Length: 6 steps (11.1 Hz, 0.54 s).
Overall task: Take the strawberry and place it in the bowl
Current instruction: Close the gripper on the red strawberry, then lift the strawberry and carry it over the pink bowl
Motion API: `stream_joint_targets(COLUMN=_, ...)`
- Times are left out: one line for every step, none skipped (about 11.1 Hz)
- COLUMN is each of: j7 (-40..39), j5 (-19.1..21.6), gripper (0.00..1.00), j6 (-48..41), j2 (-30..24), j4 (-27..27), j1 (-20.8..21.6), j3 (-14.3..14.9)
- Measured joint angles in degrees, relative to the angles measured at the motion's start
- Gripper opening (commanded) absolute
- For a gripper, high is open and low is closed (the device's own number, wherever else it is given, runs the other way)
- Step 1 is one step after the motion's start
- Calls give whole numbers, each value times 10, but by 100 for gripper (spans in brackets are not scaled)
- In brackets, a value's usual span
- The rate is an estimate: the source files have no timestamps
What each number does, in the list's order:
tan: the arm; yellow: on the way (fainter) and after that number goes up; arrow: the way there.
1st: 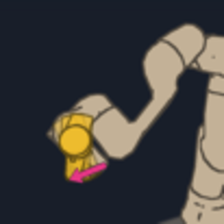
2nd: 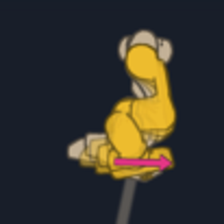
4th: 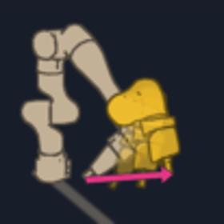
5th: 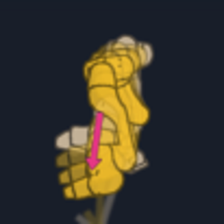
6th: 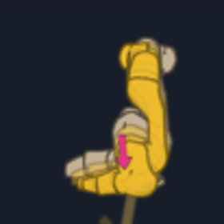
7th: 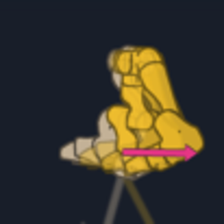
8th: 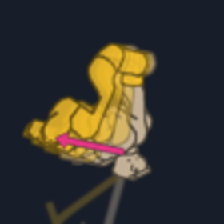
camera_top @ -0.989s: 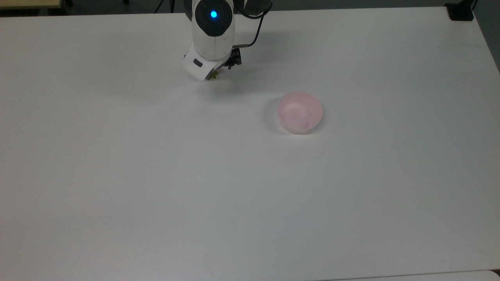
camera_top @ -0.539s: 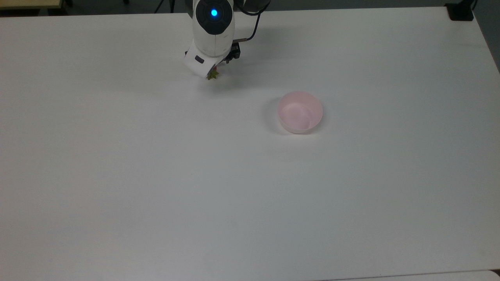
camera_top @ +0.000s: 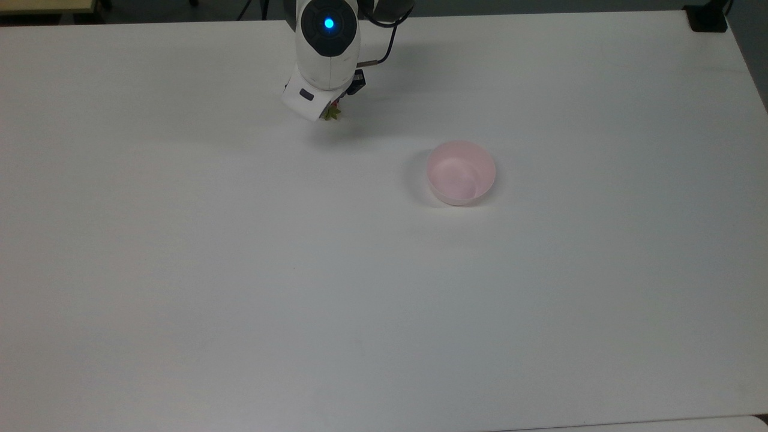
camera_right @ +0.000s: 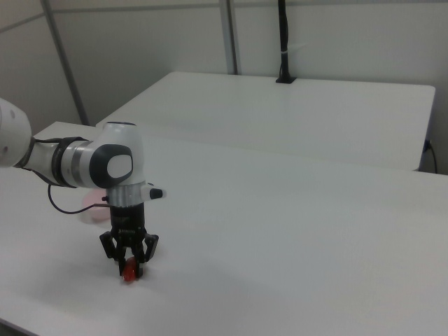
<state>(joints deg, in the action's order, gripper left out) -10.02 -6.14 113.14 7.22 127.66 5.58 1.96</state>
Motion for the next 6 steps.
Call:
stream_joint_targets(j7=-1, j5=0, gripper=36, j6=0, j2=0, j4=0, j1=0, j3=0)
stream_joint_targets(j7=-3, j5=0, gripper=36, j6=0, j2=0, j4=0, j1=0, j3=0)
stream_joint_targets(j7=-3, j5=0, gripper=36, j6=0, j2=0, j4=0, j1=0, j3=0)
stream_joint_targets(j7=-3, j5=0, gripper=36, j6=0, j2=0, j4=-2, j1=0, j3=0)
stream_joint_targets(j7=-3, j5=0, gripper=36, j6=0, j2=-2, j4=-12, j1=0, j3=0)
stream_joint_targets(j7=-3, j5=1, gripper=36, j6=-12, j2=-5, j4=-33, j1=0, j3=0)
